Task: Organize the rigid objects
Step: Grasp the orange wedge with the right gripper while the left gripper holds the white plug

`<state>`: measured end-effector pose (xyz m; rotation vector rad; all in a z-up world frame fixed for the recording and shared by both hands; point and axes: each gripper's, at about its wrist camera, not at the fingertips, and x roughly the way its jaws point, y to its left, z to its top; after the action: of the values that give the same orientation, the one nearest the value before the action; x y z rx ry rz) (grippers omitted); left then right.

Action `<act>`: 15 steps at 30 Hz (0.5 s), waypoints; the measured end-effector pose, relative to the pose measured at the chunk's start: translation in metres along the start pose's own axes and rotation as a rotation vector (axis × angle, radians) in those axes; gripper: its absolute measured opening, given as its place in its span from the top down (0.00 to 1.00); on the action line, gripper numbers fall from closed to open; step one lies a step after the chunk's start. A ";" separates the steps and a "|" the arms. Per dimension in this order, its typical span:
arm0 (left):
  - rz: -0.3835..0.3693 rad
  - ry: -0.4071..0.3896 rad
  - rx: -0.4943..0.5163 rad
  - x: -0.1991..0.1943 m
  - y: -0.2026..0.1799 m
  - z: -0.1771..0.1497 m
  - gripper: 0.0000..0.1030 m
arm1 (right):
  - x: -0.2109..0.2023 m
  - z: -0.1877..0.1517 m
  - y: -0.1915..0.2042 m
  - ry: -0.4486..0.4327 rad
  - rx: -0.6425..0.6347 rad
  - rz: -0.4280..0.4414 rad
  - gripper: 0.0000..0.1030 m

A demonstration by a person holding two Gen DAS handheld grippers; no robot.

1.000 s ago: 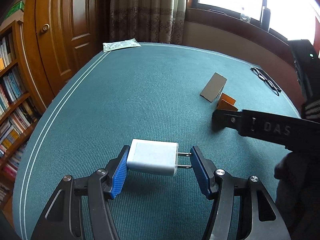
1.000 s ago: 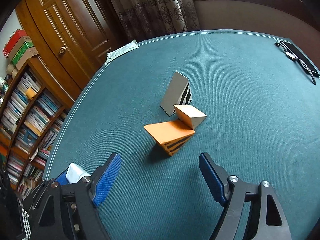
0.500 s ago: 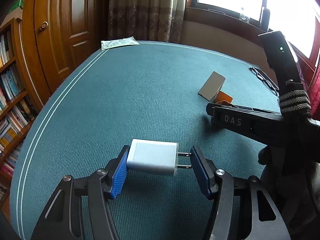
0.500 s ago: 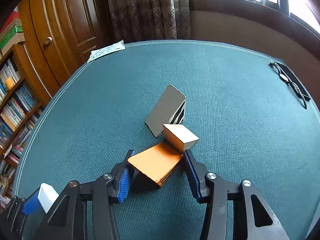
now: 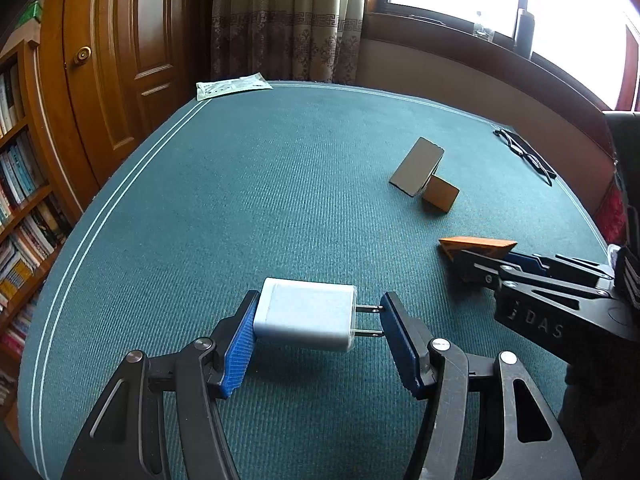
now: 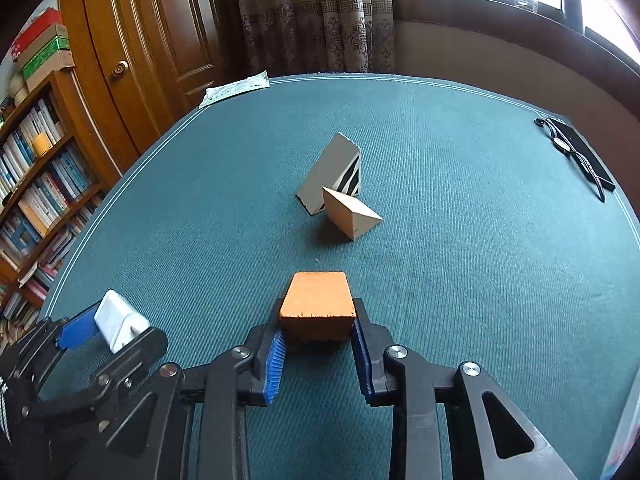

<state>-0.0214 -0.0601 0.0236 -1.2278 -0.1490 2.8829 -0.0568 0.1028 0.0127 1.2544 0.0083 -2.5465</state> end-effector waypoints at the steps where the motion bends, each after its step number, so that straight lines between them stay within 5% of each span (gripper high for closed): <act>1: 0.000 -0.001 0.002 0.000 -0.001 0.000 0.41 | -0.001 0.000 0.000 -0.002 0.002 0.003 0.70; 15: -0.015 -0.002 0.036 -0.004 -0.014 -0.004 0.41 | -0.049 -0.032 -0.035 -0.041 0.056 -0.026 0.70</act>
<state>-0.0164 -0.0459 0.0255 -1.2130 -0.1051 2.8615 -0.0138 0.1533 0.0263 1.2295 -0.0559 -2.6110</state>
